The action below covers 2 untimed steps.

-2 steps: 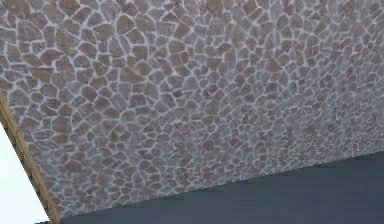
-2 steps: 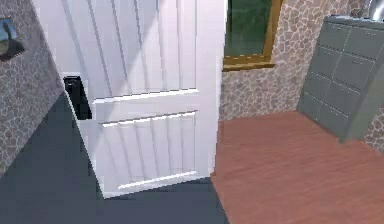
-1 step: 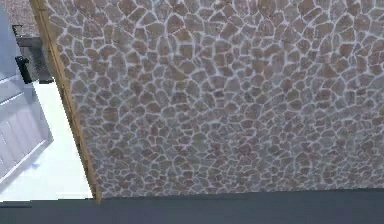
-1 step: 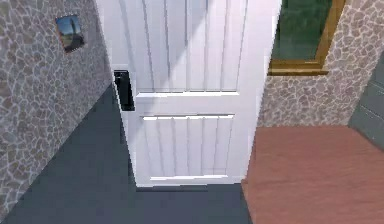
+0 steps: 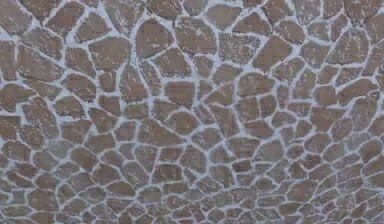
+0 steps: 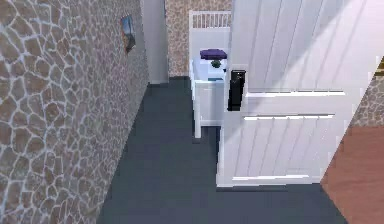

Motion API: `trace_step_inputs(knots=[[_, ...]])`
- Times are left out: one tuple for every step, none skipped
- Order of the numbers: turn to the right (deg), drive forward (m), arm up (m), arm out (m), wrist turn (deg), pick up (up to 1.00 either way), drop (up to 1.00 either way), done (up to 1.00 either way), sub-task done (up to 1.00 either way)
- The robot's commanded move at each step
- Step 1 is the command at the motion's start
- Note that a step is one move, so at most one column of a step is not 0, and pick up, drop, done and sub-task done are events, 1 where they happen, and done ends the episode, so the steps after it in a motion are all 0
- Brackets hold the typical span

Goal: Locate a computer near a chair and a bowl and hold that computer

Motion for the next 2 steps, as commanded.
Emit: trace_step_inputs(knots=[[-45.0,0.0,0.0,0.0,0.0,0.0,0.0,0.0,0.0],[-45.0,0.0,0.0,0.0,0.0,0.0,0.0,0.0,0.0]])
